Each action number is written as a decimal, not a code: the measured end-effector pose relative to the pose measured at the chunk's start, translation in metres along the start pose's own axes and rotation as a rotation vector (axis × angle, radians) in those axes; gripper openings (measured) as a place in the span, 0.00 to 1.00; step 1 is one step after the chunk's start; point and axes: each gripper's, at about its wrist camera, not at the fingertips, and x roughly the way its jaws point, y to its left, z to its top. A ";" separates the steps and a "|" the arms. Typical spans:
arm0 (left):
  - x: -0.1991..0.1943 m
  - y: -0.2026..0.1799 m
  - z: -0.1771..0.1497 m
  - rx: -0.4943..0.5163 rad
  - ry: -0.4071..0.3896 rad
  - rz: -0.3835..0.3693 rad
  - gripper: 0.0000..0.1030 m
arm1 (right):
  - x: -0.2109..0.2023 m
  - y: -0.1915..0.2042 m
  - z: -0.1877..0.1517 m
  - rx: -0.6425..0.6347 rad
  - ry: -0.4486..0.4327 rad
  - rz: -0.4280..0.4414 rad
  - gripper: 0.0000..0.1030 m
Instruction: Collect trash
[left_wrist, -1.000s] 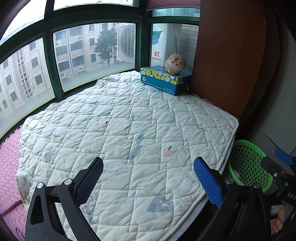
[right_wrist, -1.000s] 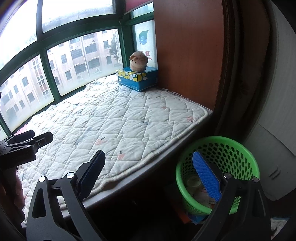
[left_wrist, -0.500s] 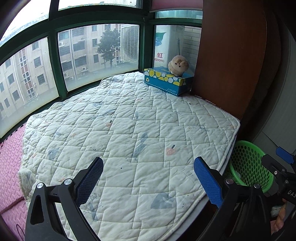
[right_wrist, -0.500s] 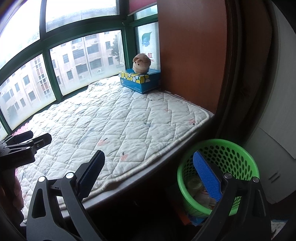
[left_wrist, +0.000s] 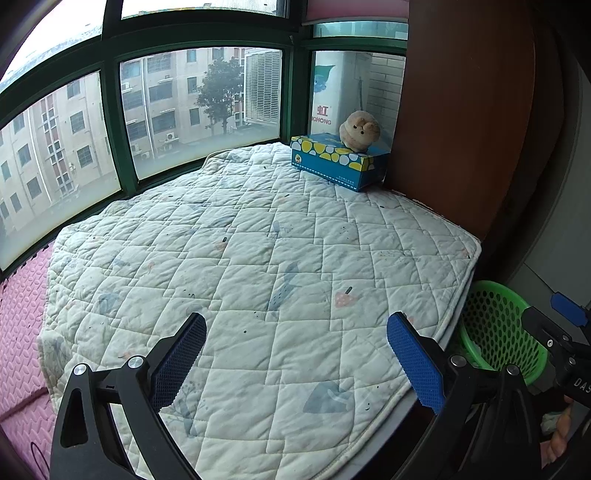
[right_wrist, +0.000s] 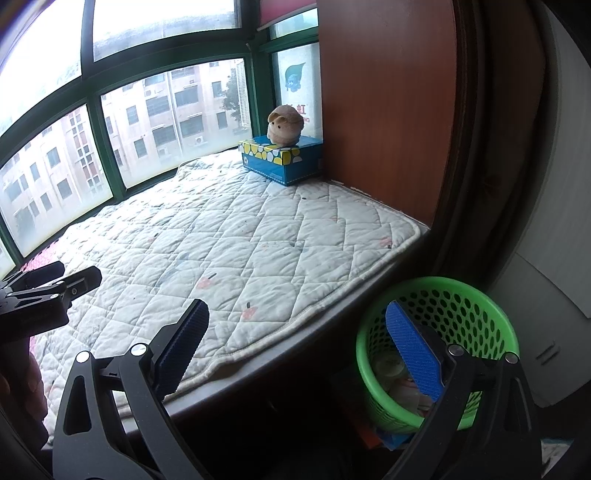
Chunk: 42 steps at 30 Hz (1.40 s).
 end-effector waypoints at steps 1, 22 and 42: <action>0.000 0.000 0.000 0.000 0.000 0.001 0.92 | 0.000 0.000 0.000 0.001 0.001 0.003 0.93; -0.002 -0.002 -0.001 -0.003 -0.005 0.006 0.92 | 0.004 0.003 -0.001 -0.005 0.008 0.008 0.93; 0.000 0.001 -0.002 -0.013 -0.008 0.007 0.92 | 0.005 0.004 -0.002 -0.007 0.011 0.013 0.93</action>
